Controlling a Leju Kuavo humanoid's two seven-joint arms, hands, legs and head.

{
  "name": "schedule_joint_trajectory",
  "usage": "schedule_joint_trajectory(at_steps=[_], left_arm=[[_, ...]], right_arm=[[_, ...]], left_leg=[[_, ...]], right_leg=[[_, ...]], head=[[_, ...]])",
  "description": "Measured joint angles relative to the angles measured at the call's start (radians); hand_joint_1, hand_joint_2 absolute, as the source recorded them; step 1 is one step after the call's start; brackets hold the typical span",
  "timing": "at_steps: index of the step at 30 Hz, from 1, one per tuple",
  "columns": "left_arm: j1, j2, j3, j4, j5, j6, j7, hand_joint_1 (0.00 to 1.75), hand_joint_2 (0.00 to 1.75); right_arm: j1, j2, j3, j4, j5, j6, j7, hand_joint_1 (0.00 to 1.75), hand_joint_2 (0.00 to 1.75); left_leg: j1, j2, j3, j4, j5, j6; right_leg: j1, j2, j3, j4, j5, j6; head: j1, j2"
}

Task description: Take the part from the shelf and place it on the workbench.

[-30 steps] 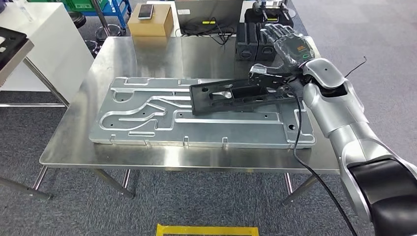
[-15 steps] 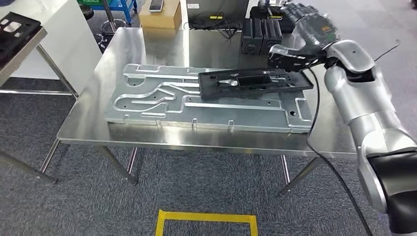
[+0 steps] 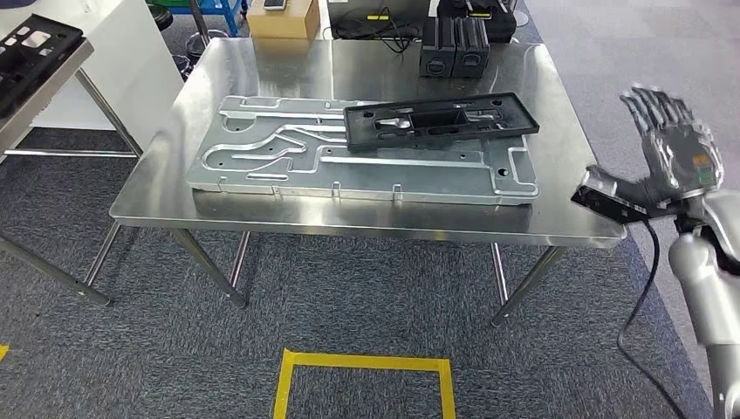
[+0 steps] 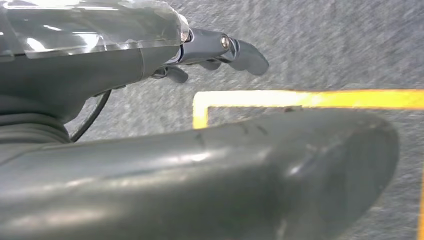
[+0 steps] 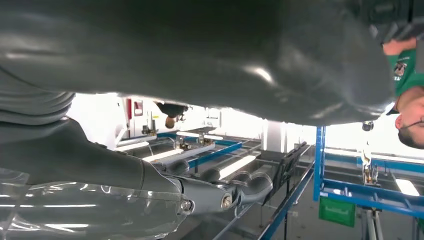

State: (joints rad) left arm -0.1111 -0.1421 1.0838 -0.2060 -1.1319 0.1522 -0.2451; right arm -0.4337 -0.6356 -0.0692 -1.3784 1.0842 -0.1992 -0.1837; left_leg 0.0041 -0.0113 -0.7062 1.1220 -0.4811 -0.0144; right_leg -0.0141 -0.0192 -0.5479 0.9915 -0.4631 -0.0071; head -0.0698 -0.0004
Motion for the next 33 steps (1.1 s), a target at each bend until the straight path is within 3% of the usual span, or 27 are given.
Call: schedule_joint_trajectory(at_steps=[1, 2, 3, 4, 6, 8, 9, 11, 12, 13, 14, 15, 16, 17, 18, 19, 20, 21, 22, 24, 25, 27, 28, 29, 32, 33], left_arm=[[0.001, -0.001, 0.003, 0.000, 0.001, 0.001, 0.001, 0.00, 0.00], [0.001, -0.001, 0.006, 0.000, 0.004, 0.002, 0.004, 0.00, 0.00], [0.002, -0.002, 0.009, 0.000, 0.007, 0.003, 0.007, 0.00, 0.00], [0.003, -0.002, 0.012, 0.000, 0.012, 0.006, 0.009, 0.00, 0.00], [0.006, -0.002, 0.017, 0.000, 0.018, 0.010, 0.012, 0.00, 0.00], [0.005, -0.001, 0.021, 0.000, 0.020, 0.013, 0.015, 0.00, 0.00], [0.005, -0.001, 0.024, -0.001, 0.020, 0.014, 0.018, 0.00, 0.00], [0.005, -0.001, 0.029, -0.001, 0.019, 0.016, 0.023, 0.00, 0.00], [0.004, -0.002, 0.032, 0.000, 0.017, 0.017, 0.026, 0.00, 0.00], [0.003, -0.002, 0.034, 0.000, 0.014, 0.017, 0.028, 0.00, 0.00], [0.003, -0.003, 0.036, 0.000, 0.011, 0.017, 0.029, 0.00, 0.00], [0.002, -0.003, 0.037, 0.000, 0.009, 0.018, 0.030, 0.00, 0.00], [0.002, -0.003, 0.037, 0.000, 0.007, 0.018, 0.031, 0.00, 0.00], [0.003, -0.003, 0.037, 0.000, 0.004, 0.019, 0.031, 0.00, 0.00], [0.002, -0.003, 0.037, 0.000, 0.001, 0.019, 0.031, 0.00, 0.00], [0.002, -0.003, 0.037, 0.000, -0.004, 0.020, 0.033, 0.00, 0.00], [0.001, -0.003, 0.037, 0.000, -0.010, 0.021, 0.034, 0.00, 0.00], [0.000, -0.003, 0.036, 0.000, -0.015, 0.021, 0.037, 0.00, 0.00], [-0.003, -0.003, 0.036, 0.000, -0.019, 0.021, 0.040, 0.00, 0.00], [-0.008, -0.003, 0.036, 0.000, -0.024, 0.023, 0.043, 0.00, 0.00], [-0.011, -0.002, 0.036, 0.000, -0.026, 0.023, 0.044, 0.00, 0.00], [-0.013, -0.002, 0.036, 0.000, -0.031, 0.025, 0.045, 0.00, 0.00], [-0.013, -0.002, 0.036, 0.000, -0.034, 0.025, 0.045, 0.00, 0.00], [-0.012, -0.001, 0.035, 0.000, -0.037, 0.026, 0.045, 0.00, 0.00], [-0.011, -0.001, 0.034, 0.000, -0.044, 0.027, 0.043, 0.00, 0.00], [-0.011, -0.001, 0.034, 0.000, -0.047, 0.027, 0.043, 0.00, 0.00]], right_arm=[[0.069, 0.012, -0.056, -0.044, 0.003, -0.016, -0.008, 0.00, 0.00], [0.135, 0.029, -0.107, -0.080, -0.003, -0.032, -0.019, 0.00, 0.00], [0.196, 0.051, -0.159, -0.113, -0.020, -0.044, -0.034, 0.00, 0.00], [0.251, 0.080, -0.207, -0.142, -0.049, -0.048, -0.053, 0.00, 0.00], [0.346, 0.148, -0.284, -0.184, -0.119, -0.038, -0.096, 0.00, 0.00], [0.418, 0.225, -0.340, -0.211, -0.167, -0.014, -0.131, 0.00, 0.00], [0.444, 0.262, -0.361, -0.218, -0.180, -0.001, -0.146, 0.00, 0.00], [0.479, 0.341, -0.397, -0.217, -0.204, 0.029, -0.171, 0.00, 0.00], [0.492, 0.382, -0.414, -0.206, -0.220, 0.051, -0.178, 0.00, 0.00], [0.503, 0.426, -0.436, -0.186, -0.238, 0.077, -0.183, 0.00, 0.00], [0.512, 0.469, -0.460, -0.157, -0.253, 0.102, -0.187, 0.00, 0.00], [0.517, 0.511, -0.486, -0.121, -0.265, 0.120, -0.195, 0.00, 0.00], [0.520, 0.551, -0.511, -0.080, -0.277, 0.138, -0.205, 0.00, 0.00], [0.521, 0.585, -0.534, -0.038, -0.289, 0.154, -0.212, 0.00, 0.00], [0.518, 0.616, -0.557, 0.011, -0.303, 0.169, -0.215, 0.00, 0.00], [0.507, 0.640, -0.582, 0.076, -0.316, 0.176, -0.214, 0.00, 0.00], [0.490, 0.655, -0.612, 0.165, -0.326, 0.170, -0.212, 0.00, 0.00], [0.469, 0.664, -0.644, 0.271, -0.333, 0.153, -0.215, 0.00, 0.00], [0.451, 0.668, -0.674, 0.379, -0.337, 0.130, -0.224, 0.00, 0.00], [0.425, 0.669, -0.719, 0.563, -0.341, 0.091, -0.249, 0.00, 0.00], [0.415, 0.670, -0.735, 0.633, -0.343, 0.084, -0.254, 0.00, 0.00], [0.395, 0.670, -0.768, 0.758, -0.349, 0.094, -0.220, 0.00, 0.00], [0.389, 0.671, -0.785, 0.810, -0.353, 0.107, -0.187, 0.00, 0.00], [0.385, 0.673, -0.801, 0.858, -0.360, 0.121, -0.150, 0.00, 0.00], [0.380, 0.691, -0.838, 0.971, -0.373, 0.151, -0.053, 0.00, 0.00], [0.380, 0.700, -0.846, 1.000, -0.367, 0.152, -0.017, 0.00, 0.00]], left_leg=[[0.000, 0.003, -0.012, 0.067, -0.052, -0.003], [0.000, 0.004, -0.018, 0.130, -0.084, -0.005], [0.000, 0.005, -0.012, 0.174, -0.091, -0.005], [-0.001, 0.005, 0.009, 0.185, -0.076, -0.003], [-0.005, 0.004, 0.103, 0.100, -0.026, 0.011], [-0.013, 0.003, 0.226, -0.065, -0.034, 0.030], [-0.018, 0.003, 0.266, -0.126, -0.049, 0.036], [-0.022, 0.004, 0.289, -0.178, -0.053, 0.045], [-0.022, 0.006, 0.283, -0.183, -0.039, 0.051], [-0.020, 0.009, 0.275, -0.189, -0.023, 0.058], [-0.017, 0.012, 0.263, -0.196, -0.006, 0.063], [-0.016, 0.015, 0.246, -0.198, 0.010, 0.066], [-0.016, 0.016, 0.228, -0.196, 0.024, 0.067], [-0.016, 0.018, 0.208, -0.192, 0.038, 0.066], [-0.016, 0.020, 0.187, -0.186, 0.050, 0.064], [-0.015, 0.023, 0.166, -0.179, 0.062, 0.060], [-0.014, 0.025, 0.144, -0.171, 0.072, 0.057], [-0.012, 0.026, 0.123, -0.160, 0.081, 0.052], [-0.012, 0.026, 0.105, -0.148, 0.088, 0.046], [-0.013, 0.026, 0.080, -0.126, 0.099, 0.034], [-0.013, 0.027, 0.075, -0.120, 0.106, 0.028], [-0.007, 0.032, 0.070, -0.117, 0.116, 0.012], [-0.004, 0.032, 0.063, -0.107, 0.100, 0.005], [-0.001, 0.029, 0.052, -0.081, 0.063, -0.001], [0.001, 0.022, 0.008, 0.097, -0.099, -0.009], [0.001, 0.021, 0.004, 0.154, -0.119, -0.009]], right_leg=[[0.001, -0.003, -0.014, 0.001, 0.010, -0.001], [0.002, -0.007, -0.028, 0.002, 0.020, -0.002], [0.004, -0.010, -0.042, 0.003, 0.030, -0.002], [0.006, -0.012, -0.057, 0.005, 0.041, -0.002], [0.011, -0.012, -0.082, 0.006, 0.061, -0.002], [0.012, -0.010, -0.097, 0.007, 0.080, 0.002], [0.011, -0.009, -0.099, 0.006, 0.090, 0.006], [0.006, -0.006, -0.099, -0.003, 0.113, 0.018], [0.004, -0.002, -0.100, -0.007, 0.116, 0.023], [0.003, 0.003, -0.106, 0.000, 0.098, 0.027], [0.003, 0.008, -0.114, 0.023, 0.060, 0.031], [0.000, 0.012, -0.127, 0.070, 0.003, 0.033], [-0.002, 0.015, -0.142, 0.133, -0.055, 0.037], [-0.005, 0.015, -0.154, 0.202, -0.093, 0.042], [-0.008, 0.015, -0.158, 0.259, -0.101, 0.047], [-0.011, 0.015, -0.150, 0.291, -0.082, 0.051], [-0.015, 0.015, -0.126, 0.288, -0.049, 0.055], [-0.019, 0.015, -0.083, 0.250, -0.021, 0.057], [-0.022, 0.015, -0.024, 0.182, -0.018, 0.058], [-0.021, 0.016, 0.077, 0.038, -0.061, 0.049], [-0.017, 0.018, 0.100, -0.002, -0.081, 0.042], [-0.012, 0.021, 0.093, -0.013, -0.074, 0.021], [-0.011, 0.022, 0.083, -0.012, -0.063, 0.012], [-0.010, 0.022, 0.070, -0.012, -0.050, 0.003], [-0.006, 0.030, 0.016, -0.010, -0.007, -0.008], [-0.004, 0.035, -0.004, -0.009, 0.007, -0.009]], head=[[0.000, 0.000], [0.000, 0.000], [0.000, 0.000], [0.000, 0.000], [0.000, 0.000], [0.000, 0.000], [0.000, 0.000], [0.000, 0.000], [0.000, 0.000], [0.000, 0.000], [0.000, 0.000], [0.000, 0.000], [0.000, 0.000], [0.000, 0.000], [0.000, 0.000], [0.000, 0.000], [0.000, 0.000], [0.000, 0.000], [0.000, 0.000], [0.000, 0.000], [0.000, 0.000], [-0.001, 0.000], [-0.001, 0.000], [-0.001, 0.000], [-0.001, 0.000], [-0.001, 0.000]])
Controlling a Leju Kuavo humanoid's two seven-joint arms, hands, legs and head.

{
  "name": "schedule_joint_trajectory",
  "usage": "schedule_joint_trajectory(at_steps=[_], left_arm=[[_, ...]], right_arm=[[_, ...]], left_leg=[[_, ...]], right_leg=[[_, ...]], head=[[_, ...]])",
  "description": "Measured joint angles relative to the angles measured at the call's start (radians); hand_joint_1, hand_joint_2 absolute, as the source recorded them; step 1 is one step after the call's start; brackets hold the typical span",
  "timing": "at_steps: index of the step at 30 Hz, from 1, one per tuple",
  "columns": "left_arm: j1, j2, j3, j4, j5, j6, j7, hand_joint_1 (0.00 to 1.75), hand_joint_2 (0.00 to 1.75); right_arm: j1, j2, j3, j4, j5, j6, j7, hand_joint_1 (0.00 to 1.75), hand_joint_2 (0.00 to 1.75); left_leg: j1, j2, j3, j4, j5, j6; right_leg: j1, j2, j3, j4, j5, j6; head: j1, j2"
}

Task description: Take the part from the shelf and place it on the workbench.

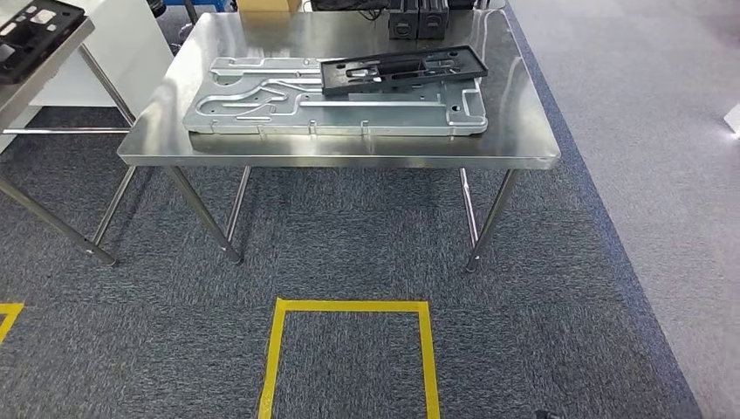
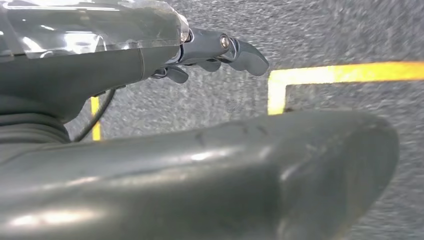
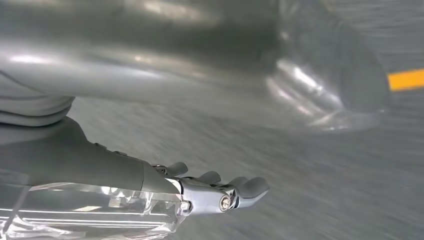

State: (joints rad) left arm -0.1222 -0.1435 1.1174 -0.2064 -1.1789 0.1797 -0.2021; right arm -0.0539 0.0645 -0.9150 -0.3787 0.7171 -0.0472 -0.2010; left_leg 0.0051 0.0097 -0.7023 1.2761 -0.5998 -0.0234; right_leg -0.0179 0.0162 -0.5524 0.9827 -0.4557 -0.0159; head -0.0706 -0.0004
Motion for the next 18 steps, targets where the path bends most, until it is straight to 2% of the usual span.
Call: schedule_joint_trajectory(at_steps=[1, 2, 3, 4, 5, 6, 7, 8, 9, 10, 11, 12, 14, 15, 16, 17, 18], left_arm=[[0.000, 0.000, -0.002, 0.000, -0.003, 0.000, 0.001, 0.00, 0.00], [-0.001, 0.000, -0.004, 0.000, -0.007, 0.000, 0.002, 0.00, 0.00], [-0.002, 0.000, -0.008, 0.000, -0.011, 0.000, 0.004, 0.00, 0.00], [-0.003, 0.001, -0.012, 0.000, -0.013, 0.000, 0.006, 0.00, 0.00], [-0.005, 0.003, -0.017, 0.000, -0.016, 0.000, 0.008, 0.00, 0.00], [-0.008, 0.005, -0.020, -0.001, -0.018, 0.000, 0.011, 0.00, 0.00], [-0.011, 0.006, -0.023, -0.001, -0.021, -0.001, 0.014, 0.00, 0.00], [-0.014, 0.007, -0.025, -0.001, -0.026, -0.002, 0.016, 0.00, 0.00], [-0.017, 0.006, -0.027, -0.001, -0.030, -0.003, 0.019, 0.00, 0.00], [-0.018, 0.004, -0.030, -0.001, -0.033, -0.004, 0.021, 0.00, 0.00], [-0.019, 0.003, -0.032, 0.000, -0.035, -0.004, 0.022, 0.00, 0.00], [-0.018, 0.003, -0.033, 0.000, -0.035, -0.004, 0.022, 0.00, 0.00], [-0.015, 0.003, -0.036, 0.000, -0.036, -0.003, 0.022, 0.00, 0.00], [-0.013, 0.003, -0.038, 0.000, -0.037, -0.003, 0.021, 0.00, 0.00], [-0.013, 0.003, -0.040, 0.000, -0.038, -0.003, 0.021, 0.00, 0.00], [-0.013, 0.003, -0.043, 0.000, -0.038, -0.003, 0.020, 0.00, 0.00], [-0.014, 0.003, -0.044, 0.000, -0.039, -0.003, 0.020, 0.00, 0.00]], right_arm=[[0.000, 0.009, -0.005, 0.025, 0.013, -0.002, 0.045, 0.00, 0.00], [-0.001, 0.018, -0.007, 0.047, 0.031, -0.007, 0.095, 0.00, 0.00], [-0.002, 0.028, -0.007, 0.066, 0.051, -0.012, 0.142, 0.00, 0.00], [-0.004, 0.036, -0.007, 0.082, 0.068, -0.016, 0.179, 0.00, 0.00], [-0.008, 0.045, -0.006, 0.095, 0.084, -0.016, 0.203, 0.00, 0.00], [-0.011, 0.052, -0.003, 0.106, 0.101, -0.012, 0.223, 0.00, 0.00], [-0.014, 0.056, 0.003, 0.115, 0.121, -0.004, 0.245, 0.00, 0.00], [-0.015, 0.059, 0.011, 0.123, 0.144, 0.005, 0.274, 0.00, 0.00], [-0.014, 0.060, 0.021, 0.131, 0.164, 0.012, 0.305, 0.00, 0.00], [-0.013, 0.060, 0.030, 0.137, 0.179, 0.015, 0.329, 0.00, 0.00], [-0.014, 0.060, 0.037, 0.141, 0.189, 0.013, 0.342, 0.00, 0.00], [-0.014, 0.060, 0.044, 0.144, 0.197, 0.009, 0.343, 0.00, 0.00], [-0.017, 0.060, 0.058, 0.148, 0.214, -0.001, 0.328, 0.00, 0.00], [-0.018, 0.060, 0.066, 0.149, 0.223, -0.005, 0.320, 0.00, 0.00], [-0.019, 0.060, 0.074, 0.150, 0.232, -0.009, 0.314, 0.00, 0.00], [-0.021, 0.060, 0.081, 0.151, 0.240, -0.012, 0.310, 0.00, 0.00], [-0.021, 0.060, 0.088, 0.152, 0.248, -0.015, 0.308, 0.00, 0.00]], left_leg=[[0.000, -0.001, 0.010, 0.033, 0.007, 0.002], [-0.001, -0.002, 0.035, 0.032, 0.034, 0.005], [-0.003, -0.009, 0.078, -0.003, 0.065, 0.011], [-0.004, -0.023, 0.137, -0.071, 0.083, 0.020], [-0.007, -0.037, 0.204, -0.161, 0.081, 0.030], [-0.010, -0.049, 0.262, -0.244, 0.066, 0.037], [-0.013, -0.056, 0.299, -0.303, 0.049, 0.043], [-0.015, -0.054, 0.315, -0.335, 0.040, 0.048], [-0.014, -0.051, 0.313, -0.341, 0.045, 0.052], [-0.013, -0.046, 0.304, -0.341, 0.058, 0.058], [-0.012, -0.039, 0.293, -0.343, 0.072, 0.065], [-0.010, -0.033, 0.279, -0.344, 0.086, 0.071], [-0.013, -0.018, 0.245, -0.341, 0.112, 0.077], [-0.014, -0.011, 0.227, -0.338, 0.125, 0.076], [-0.014, -0.004, 0.206, -0.333, 0.137, 0.074], [-0.014, 0.002, 0.183, -0.325, 0.148, 0.072], [-0.014, 0.006, 0.160, -0.315, 0.158, 0.068]], right_leg=[[0.002, 0.006, -0.020, 0.002, 0.014, 0.000], [0.003, 0.014, -0.040, 0.005, 0.028, 0.002], [0.005, 0.021, -0.058, 0.008, 0.040, 0.003], [0.005, 0.028, -0.073, 0.011, 0.053, 0.005], [0.007, 0.036, -0.084, 0.013, 0.064, 0.008], [0.008, 0.042, -0.092, 0.014, 0.077, 0.011], [0.008, 0.047, -0.097, 0.013, 0.089, 0.017], [0.008, 0.052, -0.099, 0.009, 0.102, 0.023], [0.008, 0.053, -0.101, 0.005, 0.112, 0.031], [0.006, 0.048, -0.106, 0.007, 0.107, 0.036], [0.006, 0.036, -0.113, 0.024, 0.079, 0.039], [0.005, 0.020, -0.125, 0.062, 0.031, 0.041], [0.003, -0.004, -0.154, 0.189, -0.084, 0.047], [0.002, -0.007, -0.164, 0.256, -0.113, 0.051], [0.001, -0.008, -0.164, 0.305, -0.112, 0.055], [0.001, -0.009, -0.150, 0.324, -0.086, 0.057], [0.000, -0.010, -0.118, 0.309, -0.053, 0.057]], head=[[0.000, 0.000], [0.000, 0.000], [0.000, 0.000], [0.000, 0.000], [0.000, 0.000], [0.000, 0.000], [0.000, 0.000], [0.000, 0.000], [0.000, 0.000], [0.000, 0.000], [0.000, 0.000], [0.000, 0.000], [0.000, 0.000], [0.000, 0.000], [0.000, 0.000], [0.000, 0.000], [0.000, 0.000]])
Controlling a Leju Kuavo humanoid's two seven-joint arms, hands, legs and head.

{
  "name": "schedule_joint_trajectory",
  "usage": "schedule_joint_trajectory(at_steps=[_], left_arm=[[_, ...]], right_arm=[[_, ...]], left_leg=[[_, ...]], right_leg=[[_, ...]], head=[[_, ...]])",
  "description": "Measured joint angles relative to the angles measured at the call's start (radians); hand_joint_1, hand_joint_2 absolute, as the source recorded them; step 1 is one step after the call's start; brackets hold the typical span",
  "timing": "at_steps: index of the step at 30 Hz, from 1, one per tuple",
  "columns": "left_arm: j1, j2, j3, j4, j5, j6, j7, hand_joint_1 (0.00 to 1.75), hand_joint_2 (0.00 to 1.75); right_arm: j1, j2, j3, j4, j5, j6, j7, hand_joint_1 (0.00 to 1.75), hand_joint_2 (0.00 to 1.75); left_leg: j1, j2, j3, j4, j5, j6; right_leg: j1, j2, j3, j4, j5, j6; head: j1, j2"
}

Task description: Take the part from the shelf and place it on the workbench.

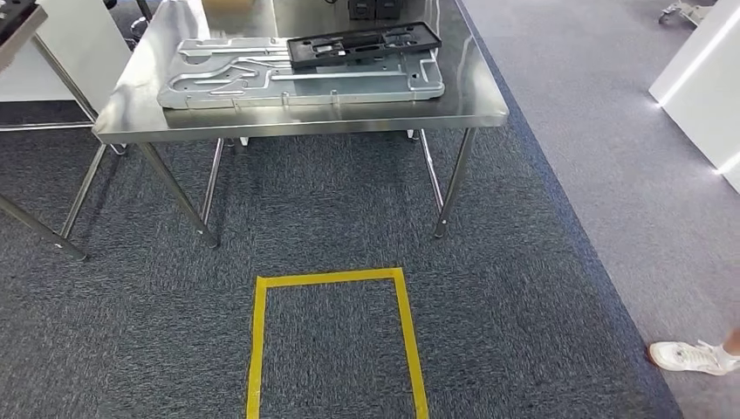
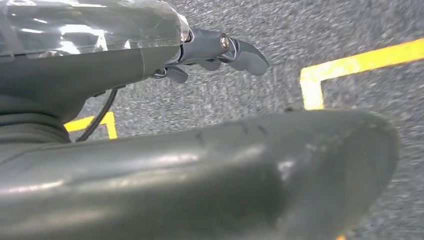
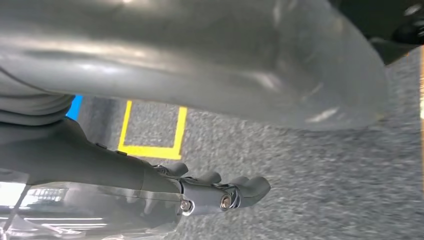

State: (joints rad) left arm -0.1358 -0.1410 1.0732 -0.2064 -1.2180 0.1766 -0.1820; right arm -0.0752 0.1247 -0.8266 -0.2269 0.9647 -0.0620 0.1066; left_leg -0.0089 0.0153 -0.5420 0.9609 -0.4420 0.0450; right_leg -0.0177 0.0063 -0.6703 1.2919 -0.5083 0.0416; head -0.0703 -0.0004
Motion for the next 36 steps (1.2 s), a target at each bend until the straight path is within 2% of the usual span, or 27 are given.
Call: schedule_joint_trajectory(at_steps=[1, 2, 3, 4, 5, 7, 8, 9, 11, 12, 13, 14, 15, 16, 17, 19, 20, 22, 23, 25, 27, 28, 29, 30, 33, 34, 36], left_arm=[[-0.001, 0.000, -0.001, 0.000, 0.000, 0.000, 0.000, 0.00, 0.00], [-0.002, 0.000, -0.002, 0.000, 0.000, 0.000, 0.000, 0.00, 0.00], [-0.002, -0.001, -0.003, 0.000, 0.000, 0.000, -0.001, 0.00, 0.00], [-0.003, -0.001, -0.003, 0.000, 0.000, 0.000, -0.002, 0.00, 0.00], [-0.004, -0.001, -0.003, 0.000, 0.000, 0.001, -0.003, 0.00, 0.00], [-0.003, -0.001, -0.003, 0.000, 0.000, 0.001, -0.003, 0.00, 0.00], [-0.001, -0.001, -0.003, 0.000, 0.000, 0.001, -0.003, 0.00, 0.00], [0.001, -0.001, -0.003, 0.000, 0.000, 0.001, -0.003, 0.00, 0.00], [0.003, -0.001, -0.003, 0.000, 0.000, 0.002, -0.003, 0.00, 0.00], [0.004, -0.002, -0.003, 0.000, 0.000, 0.003, -0.003, 0.00, 0.00], [0.004, -0.002, -0.003, 0.000, -0.001, 0.003, -0.003, 0.00, 0.00], [0.004, -0.003, -0.003, 0.000, -0.003, 0.004, -0.003, 0.00, 0.00], [0.004, -0.003, -0.003, 0.000, -0.005, 0.005, -0.004, 0.00, 0.00], [0.003, -0.003, -0.004, 0.000, -0.007, 0.008, -0.007, 0.00, 0.00], [0.002, -0.003, -0.004, 0.000, -0.009, 0.011, -0.011, 0.00, 0.00], [-0.002, -0.003, -0.005, 0.000, -0.012, 0.018, -0.019, 0.00, 0.00], [-0.003, -0.003, -0.005, 0.000, -0.013, 0.021, -0.021, 0.00, 0.00], [-0.003, -0.003, -0.005, 0.000, -0.014, 0.026, -0.023, 0.00, 0.00], [-0.002, -0.003, -0.005, 0.000, -0.012, 0.030, -0.023, 0.00, 0.00], [0.000, -0.004, -0.005, 0.000, -0.009, 0.041, -0.020, 0.00, 0.00], [0.003, -0.004, -0.005, 0.000, -0.008, 0.047, -0.019, 0.00, 0.00], [0.005, -0.004, -0.005, 0.000, -0.008, 0.049, -0.019, 0.00, 0.00], [0.008, -0.004, -0.005, 0.000, -0.008, 0.050, -0.019, 0.00, 0.00], [0.009, -0.004, -0.005, 0.000, -0.008, 0.050, -0.019, 0.00, 0.00], [0.011, -0.006, -0.005, 0.000, -0.008, 0.050, -0.019, 0.00, 0.00], [0.010, -0.006, -0.005, 0.000, -0.008, 0.050, -0.019, 0.00, 0.00], [0.008, -0.007, -0.004, 0.001, -0.008, 0.051, -0.019, 0.00, 0.00]], right_arm=[[-0.001, 0.000, 0.007, 0.001, 0.007, -0.003, -0.001, 0.00, 0.00], [-0.002, 0.000, 0.013, 0.001, 0.014, -0.005, -0.001, 0.00, 0.00], [-0.003, 0.000, 0.019, 0.001, 0.019, -0.007, -0.001, 0.00, 0.00], [-0.004, 0.000, 0.025, 0.002, 0.024, -0.009, 0.000, 0.00, 0.00], [-0.005, 0.000, 0.030, 0.003, 0.028, -0.013, 0.002, 0.00, 0.44], [-0.005, 0.000, 0.037, 0.006, 0.033, -0.018, 0.004, 0.00, 1.31], [-0.005, 0.001, 0.040, 0.008, 0.035, -0.018, 0.005, 0.00, 1.31], [-0.005, 0.001, 0.043, 0.009, 0.037, -0.018, 0.007, 0.00, 0.87], [-0.006, 0.001, 0.047, 0.010, 0.042, -0.010, 0.013, 0.00, 0.00], [-0.005, 0.002, 0.049, 0.011, 0.045, -0.004, 0.016, 0.00, 0.00], [-0.005, 0.002, 0.052, 0.012, 0.048, 0.002, 0.017, 0.00, 0.00], [-0.005, 0.002, 0.055, 0.013, 0.052, 0.008, 0.017, 0.00, 0.00], [-0.005, 0.002, 0.058, 0.014, 0.055, 0.012, 0.017, 0.00, 0.00], [-0.005, 0.002, 0.060, 0.015, 0.057, 0.013, 0.016, 0.00, 0.00], [-0.005, 0.003, 0.062, 0.015, 0.057, 0.014, 0.013, 0.00, 0.00], [-0.005, 0.005, 0.064, 0.015, 0.058, 0.011, 0.003, 0.00, 0.00], [-0.005, 0.006, 0.065, 0.015, 0.058, 0.011, -0.002, 0.00, 0.00], [-0.005, 0.007, 0.065, 0.015, 0.058, 0.010, -0.015, 0.00, 0.00], [-0.005, 0.007, 0.066, 0.015, 0.057, 0.010, -0.026, 0.00, 0.00], [-0.005, 0.007, 0.066, 0.015, 0.058, 0.008, -0.058, 0.00, 0.00], [-0.003, 0.007, 0.066, 0.015, 0.057, 0.005, -0.098, 0.00, 0.00], [-0.002, 0.007, 0.066, 0.015, 0.056, 0.002, -0.113, 0.00, 0.00], [-0.002, 0.007, 0.066, 0.015, 0.055, 0.000, -0.123, 0.00, 0.00], [-0.002, 0.007, 0.066, 0.015, 0.055, -0.002, -0.127, 0.00, 0.00], [-0.002, 0.006, 0.066, 0.015, 0.056, -0.005, -0.130, 0.00, 0.00], [-0.002, 0.006, 0.067, 0.015, 0.057, -0.009, -0.130, 0.00, 0.00], [0.000, 0.005, 0.068, 0.015, 0.060, -0.020, -0.131, 0.00, 0.00]], left_leg=[[0.000, 0.002, -0.022, 0.012, 0.009, -0.004], [-0.001, 0.003, -0.042, 0.024, 0.015, -0.008], [-0.002, 0.004, -0.056, 0.035, 0.022, -0.012], [-0.003, 0.004, -0.066, 0.043, 0.030, -0.017], [-0.003, 0.005, -0.073, 0.047, 0.038, -0.023], [0.000, 0.003, -0.084, 0.050, 0.047, -0.035], [0.002, 0.000, -0.092, 0.063, 0.029, -0.042], [0.005, -0.003, -0.103, 0.092, -0.009, -0.049], [0.011, -0.006, -0.132, 0.201, -0.114, -0.062], [0.013, -0.006, -0.142, 0.265, -0.151, -0.067], [0.015, -0.006, -0.143, 0.313, -0.163, -0.070], [0.017, -0.006, -0.132, 0.334, -0.150, -0.073], [0.019, -0.006, -0.105, 0.322, -0.119, -0.074], [0.020, -0.007, -0.060, 0.273, -0.087, -0.073], [0.021, -0.007, -0.002, 0.199, -0.072, -0.071], [0.017, -0.008, 0.105, 0.042, -0.089, -0.060], [0.014, -0.008, 0.131, -0.003, -0.104, -0.054], [0.012, -0.007, 0.131, -0.024, -0.103, -0.040], [0.013, -0.005, 0.127, -0.026, -0.095, -0.032], [0.016, -0.002, 0.116, -0.028, -0.079, -0.018], [0.012, -0.001, 0.101, -0.025, -0.069, -0.012], [0.011, 0.000, 0.094, -0.022, -0.066, -0.012], [0.009, 0.000, 0.088, -0.018, -0.063, -0.012], [0.009, 0.000, 0.084, -0.014, -0.062, -0.013], [0.008, -0.008, 0.072, 0.004, -0.066, -0.021], [0.007, -0.011, 0.066, 0.010, -0.067, -0.026], [0.007, -0.019, 0.054, 0.016, -0.067, -0.036]], right_leg=[[-0.001, -0.001, 0.052, -0.051, 0.020, -0.001], [0.000, -0.001, 0.117, -0.130, 0.018, -0.004], [0.002, -0.002, 0.177, -0.213, -0.004, -0.010], [0.005, -0.002, 0.219, -0.275, -0.028, -0.018], [0.008, -0.001, 0.239, -0.312, -0.044, -0.025], [0.008, -0.004, 0.226, -0.320, -0.033, -0.044], [0.007, -0.007, 0.215, -0.321, -0.022, -0.053], [0.005, -0.009, 0.201, -0.323, -0.009, -0.061], [0.006, -0.011, 0.170, -0.321, 0.017, -0.069], [0.007, -0.012, 0.152, -0.320, 0.030, -0.069], [0.008, -0.012, 0.133, -0.317, 0.043, -0.068], [0.008, -0.012, 0.114, -0.314, 0.056, -0.067], [0.007, -0.011, 0.095, -0.310, 0.067, -0.065], [0.007, -0.011, 0.077, -0.306, 0.077, -0.061], [0.006, -0.010, 0.063, -0.302, 0.085, -0.057], [0.008, -0.010, 0.046, -0.297, 0.101, -0.046], [0.008, -0.010, 0.043, -0.296, 0.109, -0.040], [0.006, -0.011, 0.040, -0.299, 0.124, -0.027], [0.005, -0.011, 0.036, -0.293, 0.120, -0.021], [0.003, -0.009, 0.007, -0.223, 0.067, -0.014], [0.002, -0.008, -0.049, -0.078, -0.016, -0.011], [0.002, -0.008, -0.069, -0.017, -0.042, -0.010], [0.002, -0.008, -0.072, 0.010, -0.049, -0.010], [0.002, -0.008, -0.051, -0.010, -0.036, -0.012], [0.004, 0.013, 0.073, -0.212, 0.037, -0.026], [0.005, 0.021, 0.097, -0.258, 0.045, -0.030], [0.007, 0.024, 0.108, -0.283, 0.040, -0.036]], head=[[0.000, 0.000], [0.000, 0.000], [0.000, 0.000], [0.000, 0.000], [0.000, 0.000], [0.000, 0.000], [0.000, 0.000], [0.000, 0.000], [0.000, 0.000], [0.000, 0.000], [0.000, 0.000], [0.000, 0.000], [0.000, 0.000], [0.000, 0.000], [0.000, 0.000], [0.000, 0.000], [0.000, 0.000], [0.000, 0.000], [0.000, 0.000], [0.000, 0.000], [0.000, 0.000], [0.000, 0.000], [0.000, 0.000], [0.000, 0.000], [0.000, 0.000], [0.000, 0.000], [0.000, 0.000]])
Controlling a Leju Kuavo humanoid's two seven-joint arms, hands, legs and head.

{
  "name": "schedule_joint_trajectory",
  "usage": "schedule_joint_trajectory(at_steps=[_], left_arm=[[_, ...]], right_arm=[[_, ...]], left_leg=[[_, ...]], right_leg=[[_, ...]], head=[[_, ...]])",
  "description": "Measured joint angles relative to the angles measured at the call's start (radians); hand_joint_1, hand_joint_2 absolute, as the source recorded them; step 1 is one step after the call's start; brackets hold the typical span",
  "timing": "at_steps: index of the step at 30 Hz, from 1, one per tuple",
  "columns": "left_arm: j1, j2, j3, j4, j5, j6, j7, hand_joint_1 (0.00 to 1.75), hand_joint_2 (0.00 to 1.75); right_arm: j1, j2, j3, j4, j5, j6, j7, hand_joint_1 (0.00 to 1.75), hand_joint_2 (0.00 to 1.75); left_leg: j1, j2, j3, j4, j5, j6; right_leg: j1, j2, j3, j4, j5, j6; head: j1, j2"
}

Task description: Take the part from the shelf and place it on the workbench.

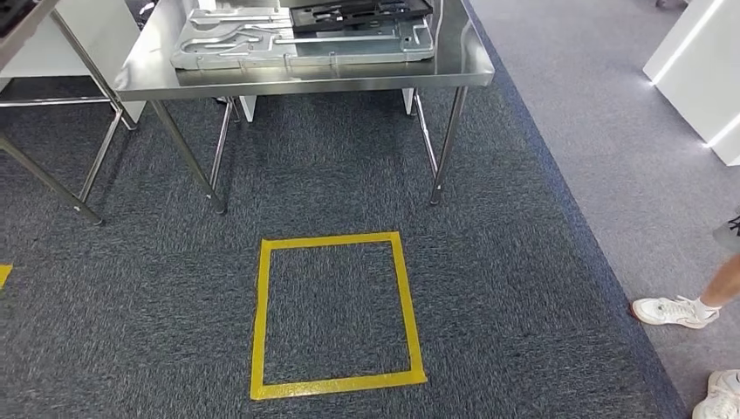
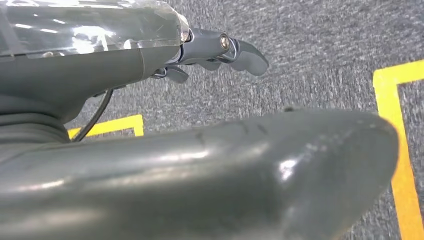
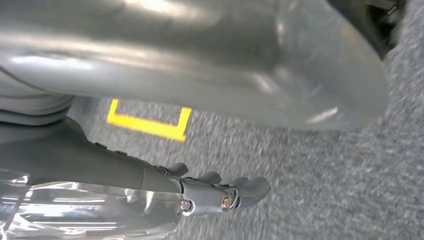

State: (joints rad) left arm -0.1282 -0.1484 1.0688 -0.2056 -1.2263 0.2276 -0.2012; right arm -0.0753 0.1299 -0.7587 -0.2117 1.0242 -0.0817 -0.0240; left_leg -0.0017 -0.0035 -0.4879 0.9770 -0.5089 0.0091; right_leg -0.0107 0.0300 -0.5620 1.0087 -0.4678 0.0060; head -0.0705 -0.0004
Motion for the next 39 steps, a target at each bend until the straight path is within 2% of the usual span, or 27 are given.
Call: schedule_joint_trajectory(at_steps=[2, 3, 4, 6, 7, 8, 9, 10, 12, 14, 16, 17, 18, 20, 22, 23, 24, 25, 26, 28, 30, 32, 34, 36, 37, 38, 39], left_arm=[[0.002, 0.000, 0.000, 0.000, 0.000, 0.001, -0.001, 0.00, 0.00], [0.003, 0.000, 0.000, 0.000, 0.000, 0.001, -0.002, 0.00, 0.00], [0.004, 0.000, 0.000, 0.000, 0.000, 0.001, -0.003, 0.00, 0.00], [0.006, 0.000, 0.000, 0.000, -0.003, 0.001, -0.007, 0.00, 0.00], [0.007, 0.000, 0.000, 0.000, -0.005, 0.001, -0.008, 0.00, 0.00], [0.009, 0.000, 0.000, 0.000, -0.007, 0.001, -0.009, 0.00, 0.00], [0.011, 0.000, 0.000, 0.000, -0.009, 0.000, -0.010, 0.00, 0.00], [0.012, 0.000, 0.000, 0.000, -0.011, 0.000, -0.010, 0.00, 0.00], [0.010, 0.001, 0.000, 0.000, -0.016, 0.000, -0.010, 0.00, 0.00], [0.005, 0.002, 0.000, 0.000, -0.020, 0.000, -0.009, 0.00, 0.00], [0.005, 0.003, 0.000, 0.000, -0.020, -0.001, -0.009, 0.00, 0.00], [0.006, 0.003, 0.000, 0.000, -0.019, 0.000, -0.009, 0.00, 0.00], [0.008, 0.003, 0.000, 0.000, -0.019, 0.000, -0.009, 0.00, 0.00], [0.007, 0.004, 0.000, 0.000, -0.017, 0.000, -0.009, 0.00, 0.00], [0.007, 0.004, 0.000, 0.000, -0.014, 0.000, -0.011, 0.00, 0.00], [0.009, 0.003, 0.000, 0.000, -0.012, 0.000, -0.011, 0.00, 0.00], [0.012, 0.003, 0.000, 0.000, -0.011, 0.000, -0.012, 0.00, 0.00], [0.014, 0.003, 0.000, 0.000, -0.010, 0.000, -0.013, 0.00, 0.00], [0.016, 0.003, 0.000, 0.000, -0.010, -0.001, -0.014, 0.00, 0.00], [0.017, 0.001, 0.000, 0.000, -0.010, -0.001, -0.015, 0.00, 0.00], [0.016, -0.001, 0.000, 0.000, -0.010, -0.001, -0.016, 0.00, 0.00], [0.019, -0.001, 0.000, 0.000, -0.012, -0.003, -0.013, 0.00, 0.00], [0.023, -0.001, 0.000, 0.000, -0.016, -0.007, -0.004, 0.00, 0.00], [0.024, -0.001, 0.000, 0.000, -0.016, -0.010, 0.007, 0.00, 0.00], [0.025, -0.001, 0.000, 0.000, -0.012, -0.010, 0.010, 0.00, 0.00], [0.028, -0.001, 0.000, 0.000, -0.007, -0.011, 0.012, 0.00, 0.00], [0.031, -0.001, 0.001, 0.000, -0.004, -0.012, 0.012, 0.00, 0.00]], right_arm=[[-0.001, 0.001, 0.002, 0.000, 0.001, -0.010, 0.000, 0.00, 0.00], [-0.001, 0.002, 0.003, 0.000, 0.002, -0.013, 0.000, 0.00, 0.00], [-0.001, 0.003, 0.003, 0.000, 0.002, -0.015, 0.000, 0.00, 0.00], [-0.002, 0.003, 0.004, 0.000, 0.004, -0.015, 0.000, 0.00, 0.00], [-0.002, 0.004, 0.004, 0.000, 0.005, -0.013, 0.002, 0.00, 0.00], [-0.001, 0.004, 0.004, 0.000, 0.005, -0.012, 0.005, 0.00, 0.00], [-0.002, 0.004, 0.004, 0.000, 0.005, -0.009, 0.009, 0.00, 0.00], [-0.002, 0.004, 0.004, 0.000, 0.005, -0.007, 0.014, 0.00, 0.00], [-0.002, 0.004, 0.004, 0.000, 0.005, -0.002, 0.026, 0.00, 0.00], [-0.002, 0.004, 0.004, 0.000, 0.005, 0.000, 0.041, 0.00, 0.00], [-0.003, 0.004, 0.004, 0.000, 0.007, 0.001, 0.054, 0.00, 0.00], [-0.003, 0.004, 0.004, 0.000, 0.009, 0.001, 0.058, 0.00, 0.00], [-0.004, 0.004, 0.004, 0.000, 0.010, 0.001, 0.060, 0.00, 0.00], [-0.002, 0.004, 0.004, 0.000, 0.013, 0.001, 0.064, 0.00, 0.00], [0.001, 0.004, 0.004, 0.000, 0.017, 0.001, 0.070, 0.00, 0.00], [0.003, 0.004, 0.004, 0.000, 0.019, 0.001, 0.073, 0.00, 0.00], [0.004, 0.004, 0.004, 0.000, 0.022, 0.000, 0.074, 0.00, 0.00], [0.005, 0.004, 0.004, 0.000, 0.025, 0.000, 0.075, 0.00, 0.00], [0.005, 0.004, 0.004, 0.000, 0.028, -0.001, 0.075, 0.00, 0.00], [0.006, 0.002, 0.004, 0.000, 0.031, -0.002, 0.075, 0.00, 0.00], [0.005, 0.000, 0.004, 0.000, 0.032, -0.003, 0.076, 0.00, 0.00], [0.001, 0.000, 0.005, 0.000, 0.033, -0.005, 0.076, 0.00, 0.00], [0.001, 0.000, 0.005, 0.000, 0.036, -0.011, 0.075, 0.00, 0.00], [0.005, 0.000, 0.005, 0.000, 0.042, -0.017, 0.076, 0.00, 0.00], [0.007, -0.001, 0.005, 0.000, 0.047, -0.019, 0.077, 0.00, 0.00], [0.008, -0.002, 0.006, 0.000, 0.052, -0.020, 0.078, 0.00, 0.00], [0.009, -0.004, 0.006, 0.000, 0.056, -0.020, 0.080, 0.00, 0.00]], left_leg=[[0.001, -0.007, -0.005, 0.004, -0.005, -0.010], [0.001, -0.007, -0.012, 0.022, -0.019, -0.015], [0.002, -0.006, -0.030, 0.062, -0.044, -0.021], [0.006, -0.004, -0.094, 0.198, -0.111, -0.033], [0.008, -0.004, -0.128, 0.267, -0.135, -0.037], [0.011, -0.003, -0.149, 0.307, -0.140, -0.041], [0.013, -0.002, -0.150, 0.306, -0.124, -0.044], [0.015, 0.003, -0.131, 0.261, -0.090, -0.045], [0.015, 0.037, -0.062, 0.108, -0.016, -0.043], [0.009, 0.061, -0.026, 0.018, 0.014, -0.029], [0.005, 0.049, -0.030, 0.010, 0.017, -0.011], [0.006, 0.040, -0.030, 0.007, 0.022, -0.004], [0.007, 0.033, -0.031, 0.004, 0.028, 0.004], [0.009, 0.017, -0.035, -0.001, 0.040, 0.018], [0.006, -0.002, -0.045, 0.001, 0.046, 0.024], [0.004, -0.013, -0.048, 0.002, 0.048, 0.024], [0.003, -0.025, -0.051, 0.005, 0.049, 0.024], [0.003, -0.038, -0.053, 0.008, 0.050, 0.023], [0.003, -0.052, -0.055, 0.012, 0.050, 0.022], [0.002, -0.074, -0.061, 0.021, 0.050, 0.014], [0.003, -0.093, -0.070, 0.025, 0.053, 0.002], [0.005, -0.104, -0.077, 0.025, 0.056, -0.010], [0.005, -0.072, -0.093, 0.058, 0.030, -0.021], [0.008, -0.024, -0.142, 0.171, -0.038, -0.031], [0.010, -0.014, -0.173, 0.242, -0.072, -0.037], [0.013, -0.009, -0.196, 0.296, -0.092, -0.041], [0.015, -0.005, -0.201, 0.316, -0.093, -0.044]], right_leg=[[-0.003, -0.013, 0.002, -0.007, 0.001, -0.008], [-0.005, -0.020, 0.003, -0.012, 0.003, -0.013], [-0.008, -0.027, 0.004, -0.017, 0.005, -0.018], [-0.007, -0.044, 0.004, -0.018, 0.005, -0.023], [-0.007, -0.052, 0.003, -0.018, 0.005, -0.023], [-0.006, -0.061, 0.003, -0.017, 0.005, -0.023], [-0.007, -0.069, 0.003, -0.016, 0.005, -0.023], [-0.007, -0.077, 0.004, -0.015, 0.005, -0.022], [-0.006, -0.091, 0.006, -0.011, 0.002, -0.018], [-0.001, -0.105, 0.007, -0.008, 0.002, -0.007], [0.000, -0.120, 0.008, -0.009, 0.004, 0.005], [-0.002, -0.120, 0.009, -0.006, 0.002, 0.012], [-0.005, -0.108, 0.004, 0.006, -0.010, 0.017], [-0.009, -0.064, -0.032, 0.090, -0.071, 0.024], [-0.009, -0.038, -0.092, 0.229, -0.142, 0.024], [-0.009, -0.035, -0.110, 0.274, -0.156, 0.023], [-0.008, -0.033, -0.111, 0.283, -0.149, 0.021], [-0.008, -0.030, -0.091, 0.248, -0.123, 0.018], [-0.008, -0.018, -0.055, 0.181, -0.087, 0.014], [-0.008, 0.028, 0.011, 0.048, -0.039, 0.005], [-0.005, 0.050, 0.030, 0.002, -0.031, 0.001], [-0.005, 0.026, 0.030, -0.003, -0.025, -0.007], [-0.009, 0.000, 0.031, -0.011, -0.019, -0.020], [-0.009, -0.029, 0.030, -0.013, -0.018, -0.028], [-0.008, -0.045, 0.028, -0.013, -0.019, -0.028], [-0.007, -0.060, 0.027, -0.013, -0.019, -0.029], [-0.006, -0.075, 0.027, -0.012, -0.019, -0.028]], head=[[0.000, 0.000], [0.000, 0.000], [0.000, 0.000], [0.000, 0.000], [0.000, 0.000], [0.000, 0.000], [0.000, 0.000], [0.000, 0.000], [0.000, 0.000], [0.000, 0.000], [0.000, 0.000], [0.000, 0.000], [0.000, 0.000], [0.000, 0.000], [0.000, 0.000], [0.000, 0.000], [0.000, 0.000], [0.000, 0.000], [0.000, 0.000], [0.000, 0.000], [0.000, 0.000], [0.000, 0.000], [0.000, 0.000], [0.000, 0.000], [0.000, 0.000], [0.000, 0.000], [0.000, 0.000]])
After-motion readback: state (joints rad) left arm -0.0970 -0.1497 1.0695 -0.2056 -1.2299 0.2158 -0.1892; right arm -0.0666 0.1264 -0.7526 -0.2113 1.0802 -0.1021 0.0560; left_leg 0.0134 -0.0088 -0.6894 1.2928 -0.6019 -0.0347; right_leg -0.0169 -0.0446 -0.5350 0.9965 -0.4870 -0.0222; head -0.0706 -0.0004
